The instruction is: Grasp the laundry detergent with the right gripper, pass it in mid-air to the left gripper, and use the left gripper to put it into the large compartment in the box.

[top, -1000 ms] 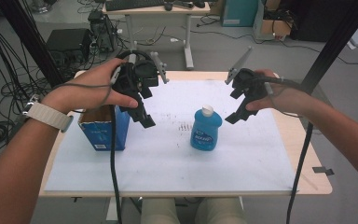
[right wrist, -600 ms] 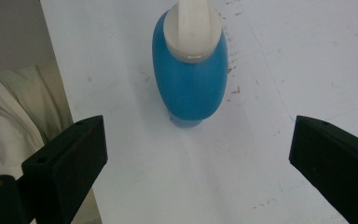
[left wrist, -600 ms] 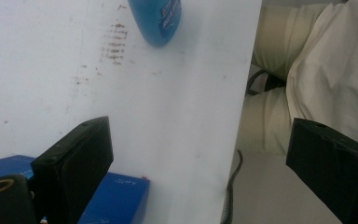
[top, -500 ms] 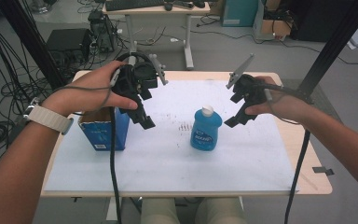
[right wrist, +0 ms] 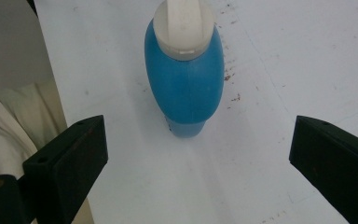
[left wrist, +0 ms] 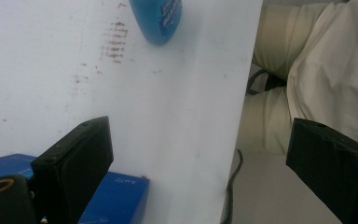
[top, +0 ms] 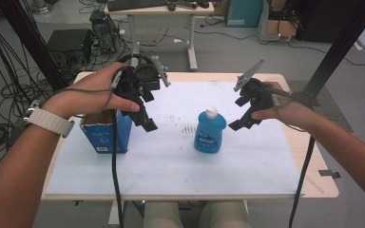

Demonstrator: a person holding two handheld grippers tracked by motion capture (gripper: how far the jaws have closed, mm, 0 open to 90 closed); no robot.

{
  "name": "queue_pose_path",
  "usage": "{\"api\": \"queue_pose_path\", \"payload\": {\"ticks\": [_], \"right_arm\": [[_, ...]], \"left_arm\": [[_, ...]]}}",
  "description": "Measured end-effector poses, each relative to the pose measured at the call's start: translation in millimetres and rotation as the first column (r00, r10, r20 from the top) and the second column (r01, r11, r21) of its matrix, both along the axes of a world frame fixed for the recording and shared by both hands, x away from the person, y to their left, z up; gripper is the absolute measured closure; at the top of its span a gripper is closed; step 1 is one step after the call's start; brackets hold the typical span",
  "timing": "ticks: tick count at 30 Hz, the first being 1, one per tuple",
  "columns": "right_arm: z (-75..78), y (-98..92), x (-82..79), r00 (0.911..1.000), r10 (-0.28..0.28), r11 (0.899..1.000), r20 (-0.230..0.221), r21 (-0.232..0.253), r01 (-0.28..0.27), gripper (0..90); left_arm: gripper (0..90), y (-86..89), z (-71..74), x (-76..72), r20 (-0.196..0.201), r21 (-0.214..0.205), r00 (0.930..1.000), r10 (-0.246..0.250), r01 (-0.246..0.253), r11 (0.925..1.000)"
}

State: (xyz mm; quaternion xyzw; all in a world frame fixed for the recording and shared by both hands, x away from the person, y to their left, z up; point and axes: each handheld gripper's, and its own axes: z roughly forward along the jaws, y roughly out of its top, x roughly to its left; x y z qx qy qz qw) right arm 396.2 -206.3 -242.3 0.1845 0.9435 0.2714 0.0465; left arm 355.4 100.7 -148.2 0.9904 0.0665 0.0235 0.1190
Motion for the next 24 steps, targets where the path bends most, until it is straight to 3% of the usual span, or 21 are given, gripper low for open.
{"api": "queue_pose_path", "payload": {"ticks": [5,8,24], "right_arm": [[-7.8,-1.6,0.1,1.0000,0.001,1.000,-0.002,0.003,-0.001,4.4],[-12.7,-2.8,1.7,0.9996,0.023,1.000,0.020,0.021,-0.023,4.3],[-29.4,-9.9,0.3,0.9996,0.001,0.998,0.029,0.065,-0.003,4.4]], "left_arm": [[7.5,-0.4,-0.7,0.2,-0.001,0.002,1.0000,-0.001,0.001,1.0000],[7.5,-0.8,-0.7,0.4,-0.002,0.001,1.0000,-0.001,0.001,1.0000],[7.5,-1.4,-1.9,1.6,-0.001,-0.001,1.0000,0.002,-0.002,1.0000]]}}
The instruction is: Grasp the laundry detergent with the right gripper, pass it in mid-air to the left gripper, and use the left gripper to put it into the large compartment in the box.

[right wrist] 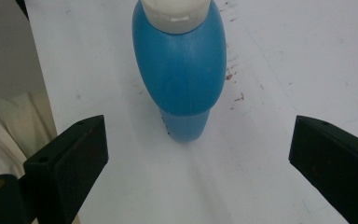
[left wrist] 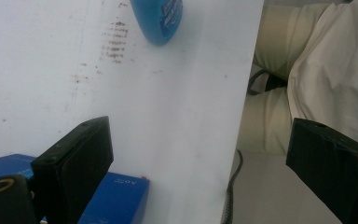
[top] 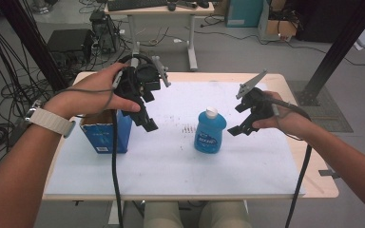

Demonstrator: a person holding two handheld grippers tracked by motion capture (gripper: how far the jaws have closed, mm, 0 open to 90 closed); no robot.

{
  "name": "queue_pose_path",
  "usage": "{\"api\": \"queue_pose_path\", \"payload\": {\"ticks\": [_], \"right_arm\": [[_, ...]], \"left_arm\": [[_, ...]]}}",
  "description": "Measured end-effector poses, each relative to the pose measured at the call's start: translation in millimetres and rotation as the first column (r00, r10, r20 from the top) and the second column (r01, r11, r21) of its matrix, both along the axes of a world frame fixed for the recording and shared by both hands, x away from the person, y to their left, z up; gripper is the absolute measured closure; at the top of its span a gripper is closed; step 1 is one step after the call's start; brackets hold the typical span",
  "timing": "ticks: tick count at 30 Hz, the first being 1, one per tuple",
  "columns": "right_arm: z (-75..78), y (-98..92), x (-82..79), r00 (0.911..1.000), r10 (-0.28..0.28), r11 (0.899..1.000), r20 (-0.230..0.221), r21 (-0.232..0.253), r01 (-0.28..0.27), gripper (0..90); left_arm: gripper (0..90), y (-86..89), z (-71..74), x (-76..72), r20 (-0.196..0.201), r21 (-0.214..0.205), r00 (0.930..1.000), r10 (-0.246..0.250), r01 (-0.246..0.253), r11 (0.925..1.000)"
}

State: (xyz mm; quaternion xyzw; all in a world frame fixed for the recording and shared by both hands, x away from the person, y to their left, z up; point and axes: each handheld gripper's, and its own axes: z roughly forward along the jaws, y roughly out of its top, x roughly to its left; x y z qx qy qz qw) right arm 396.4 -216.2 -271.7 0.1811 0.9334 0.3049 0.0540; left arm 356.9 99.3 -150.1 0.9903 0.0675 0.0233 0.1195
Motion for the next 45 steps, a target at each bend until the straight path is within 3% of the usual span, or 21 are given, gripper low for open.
{"api": "queue_pose_path", "payload": {"ticks": [11,14,15,22,28,45], "right_arm": [[-10.0,-4.7,-1.2,1.0000,0.000,0.999,0.005,0.033,0.000,4.0],[-15.8,-6.5,-1.0,1.0000,0.005,1.000,-0.005,0.029,-0.005,4.0],[-14.9,-7.0,-0.5,0.9999,0.012,1.000,-0.010,0.007,-0.012,3.9],[-17.4,-8.8,-0.5,0.9999,0.011,1.000,-0.003,0.018,-0.011,3.9],[-20.2,-9.5,-1.0,0.9998,0.012,0.997,0.016,0.074,-0.013,4.3],[-32.9,-13.0,-0.3,0.9985,0.016,0.991,0.052,0.131,-0.023,4.3]], "left_arm": [[7.5,0.2,-1.1,0.3,-0.003,0.001,1.0000,0.004,-0.004,1.0000],[7.5,-0.1,-1.5,0.3,-0.003,0.001,1.0000,0.003,-0.003,1.0000],[7.5,-0.2,-1.5,0.5,-0.003,0.001,1.0000,0.002,-0.002,1.0000],[7.5,0.0,-2.0,1.1,-0.002,-0.001,1.0000,0.002,-0.002,1.0000],[7.5,-0.7,-2.6,1.2,0.000,-0.006,1.0000,0.001,-0.001,1.0000],[7.5,-2.3,-5.2,3.0,-0.005,-0.004,1.0000,0.002,-0.002,1.0000]]}}
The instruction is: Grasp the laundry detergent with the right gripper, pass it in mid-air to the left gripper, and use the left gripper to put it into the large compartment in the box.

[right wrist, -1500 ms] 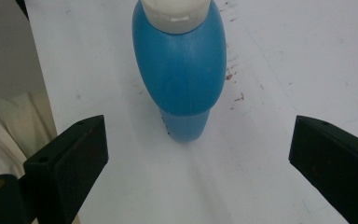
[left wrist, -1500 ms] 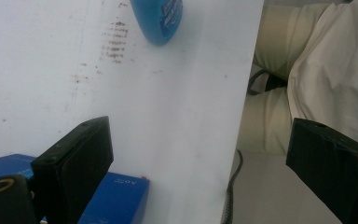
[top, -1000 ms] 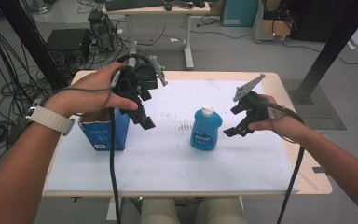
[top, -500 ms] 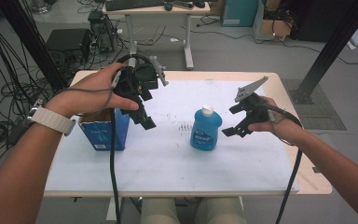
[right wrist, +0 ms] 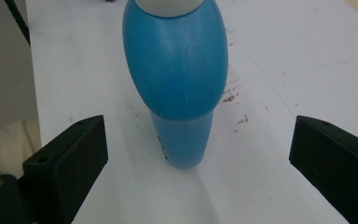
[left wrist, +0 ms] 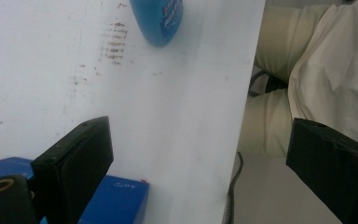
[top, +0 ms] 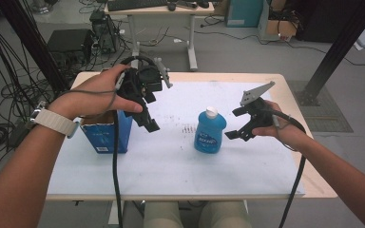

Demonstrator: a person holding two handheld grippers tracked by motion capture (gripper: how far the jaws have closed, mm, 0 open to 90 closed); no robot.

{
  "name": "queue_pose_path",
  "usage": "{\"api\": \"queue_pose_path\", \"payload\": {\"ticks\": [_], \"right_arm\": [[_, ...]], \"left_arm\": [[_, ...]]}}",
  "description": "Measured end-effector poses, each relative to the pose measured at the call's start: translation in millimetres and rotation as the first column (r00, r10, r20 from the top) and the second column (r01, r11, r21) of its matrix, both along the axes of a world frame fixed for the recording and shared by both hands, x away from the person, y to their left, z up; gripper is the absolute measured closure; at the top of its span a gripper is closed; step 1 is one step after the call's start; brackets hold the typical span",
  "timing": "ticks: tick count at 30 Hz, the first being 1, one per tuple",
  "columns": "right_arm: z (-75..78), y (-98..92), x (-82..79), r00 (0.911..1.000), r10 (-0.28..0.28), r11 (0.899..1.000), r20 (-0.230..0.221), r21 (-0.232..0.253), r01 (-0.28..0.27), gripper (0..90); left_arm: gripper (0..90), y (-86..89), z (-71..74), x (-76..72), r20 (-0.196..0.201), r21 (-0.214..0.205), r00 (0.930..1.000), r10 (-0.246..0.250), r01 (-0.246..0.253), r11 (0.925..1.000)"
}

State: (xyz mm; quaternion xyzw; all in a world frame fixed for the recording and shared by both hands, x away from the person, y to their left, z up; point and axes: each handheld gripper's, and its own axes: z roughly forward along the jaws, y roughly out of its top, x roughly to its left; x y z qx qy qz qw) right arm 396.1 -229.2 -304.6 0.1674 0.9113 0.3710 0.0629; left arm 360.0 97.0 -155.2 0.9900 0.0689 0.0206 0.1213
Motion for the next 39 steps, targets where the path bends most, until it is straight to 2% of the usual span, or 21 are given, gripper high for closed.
{"api": "queue_pose_path", "payload": {"ticks": [4,6,18,29,39], "right_arm": [[-4.4,-0.8,0.3,0.9999,0.002,1.000,0.011,0.015,-0.002,4.3],[-5.3,1.0,-4.2,0.9989,-0.044,0.997,-0.015,0.062,0.045,4.3],[-20.8,-7.7,-6.0,0.9976,-0.068,0.992,-0.012,0.108,0.069,4.2],[-30.5,-13.9,-8.0,0.9972,-0.071,0.990,-0.021,0.122,0.073,4.3],[-31.9,-14.7,-10.4,0.9982,-0.059,0.989,-0.001,0.137,0.059,4.4]], "left_arm": [[7.5,0.4,-0.2,0.5,0.000,0.001,1.0000,0.001,-0.001,1.0000],[7.6,0.8,-0.1,0.6,0.000,-0.001,1.0000,0.001,-0.001,1.0000],[7.5,0.8,-0.7,0.9,0.000,0.000,1.0000,0.003,-0.003,1.0000],[7.5,-0.8,-1.5,0.3,-0.002,0.002,1.0000,0.005,-0.005,1.0000],[7.5,-2.1,-2.0,0.2,-0.003,0.002,1.0000,0.005,-0.005,1.0000]]}}
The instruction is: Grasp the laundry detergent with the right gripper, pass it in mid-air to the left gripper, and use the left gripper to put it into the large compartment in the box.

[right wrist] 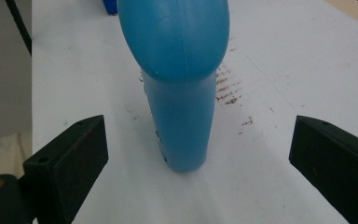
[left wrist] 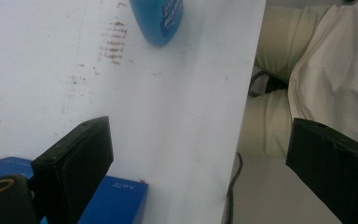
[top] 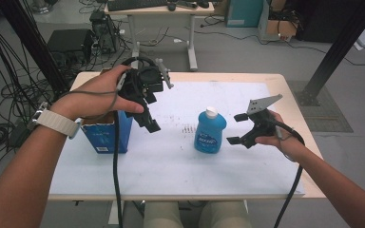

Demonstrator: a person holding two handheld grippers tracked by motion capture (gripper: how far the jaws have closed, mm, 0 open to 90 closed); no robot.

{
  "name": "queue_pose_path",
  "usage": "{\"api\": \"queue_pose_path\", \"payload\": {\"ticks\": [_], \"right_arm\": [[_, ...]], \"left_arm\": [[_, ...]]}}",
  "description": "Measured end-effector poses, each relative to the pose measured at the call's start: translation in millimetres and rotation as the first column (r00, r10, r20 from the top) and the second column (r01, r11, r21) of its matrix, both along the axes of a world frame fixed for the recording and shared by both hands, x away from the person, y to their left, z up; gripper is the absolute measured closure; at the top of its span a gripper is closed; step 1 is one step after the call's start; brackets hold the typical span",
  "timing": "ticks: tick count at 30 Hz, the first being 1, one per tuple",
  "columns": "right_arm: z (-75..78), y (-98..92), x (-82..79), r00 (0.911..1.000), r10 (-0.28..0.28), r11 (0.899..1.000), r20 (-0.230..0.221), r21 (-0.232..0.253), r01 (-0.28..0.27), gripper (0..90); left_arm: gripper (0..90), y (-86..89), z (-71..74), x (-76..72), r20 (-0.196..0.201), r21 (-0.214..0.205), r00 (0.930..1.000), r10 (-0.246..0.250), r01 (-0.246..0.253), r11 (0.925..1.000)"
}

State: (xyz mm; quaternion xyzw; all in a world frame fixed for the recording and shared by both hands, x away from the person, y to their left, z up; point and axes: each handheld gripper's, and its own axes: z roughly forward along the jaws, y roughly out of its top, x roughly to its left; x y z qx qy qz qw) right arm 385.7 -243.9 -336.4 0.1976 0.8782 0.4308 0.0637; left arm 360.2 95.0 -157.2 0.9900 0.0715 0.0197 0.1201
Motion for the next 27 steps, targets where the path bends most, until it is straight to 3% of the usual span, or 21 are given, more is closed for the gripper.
{"api": "queue_pose_path", "payload": {"ticks": [27], "right_arm": [[-3.8,2.8,-0.8,0.9994,0.006,0.999,0.033,0.039,-0.007,3.0]], "left_arm": [[7.5,-1.0,-1.6,1.3,-0.003,0.001,1.0000,0.000,0.000,1.0000]]}}
